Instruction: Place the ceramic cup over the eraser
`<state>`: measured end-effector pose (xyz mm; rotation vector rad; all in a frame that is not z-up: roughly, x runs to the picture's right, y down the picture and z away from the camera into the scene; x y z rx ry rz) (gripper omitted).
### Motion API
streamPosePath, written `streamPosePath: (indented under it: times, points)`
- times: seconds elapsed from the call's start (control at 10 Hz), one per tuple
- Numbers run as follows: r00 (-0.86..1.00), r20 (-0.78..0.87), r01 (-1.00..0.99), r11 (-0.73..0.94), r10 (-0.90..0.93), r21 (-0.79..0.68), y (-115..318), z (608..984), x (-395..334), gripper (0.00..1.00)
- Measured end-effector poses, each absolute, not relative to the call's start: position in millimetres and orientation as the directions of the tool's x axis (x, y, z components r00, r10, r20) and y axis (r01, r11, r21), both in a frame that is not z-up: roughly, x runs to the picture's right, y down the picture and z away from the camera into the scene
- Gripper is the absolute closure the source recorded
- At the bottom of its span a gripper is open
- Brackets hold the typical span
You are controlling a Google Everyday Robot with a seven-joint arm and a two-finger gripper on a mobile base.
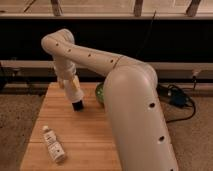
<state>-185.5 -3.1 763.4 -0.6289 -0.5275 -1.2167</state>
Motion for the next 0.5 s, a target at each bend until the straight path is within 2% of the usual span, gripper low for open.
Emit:
streamPosePath:
  times: [0.5]
  points:
    - [0.261, 0.710, 0.965, 0.205, -0.654, -0.166, 15, 791, -184, 1.00]
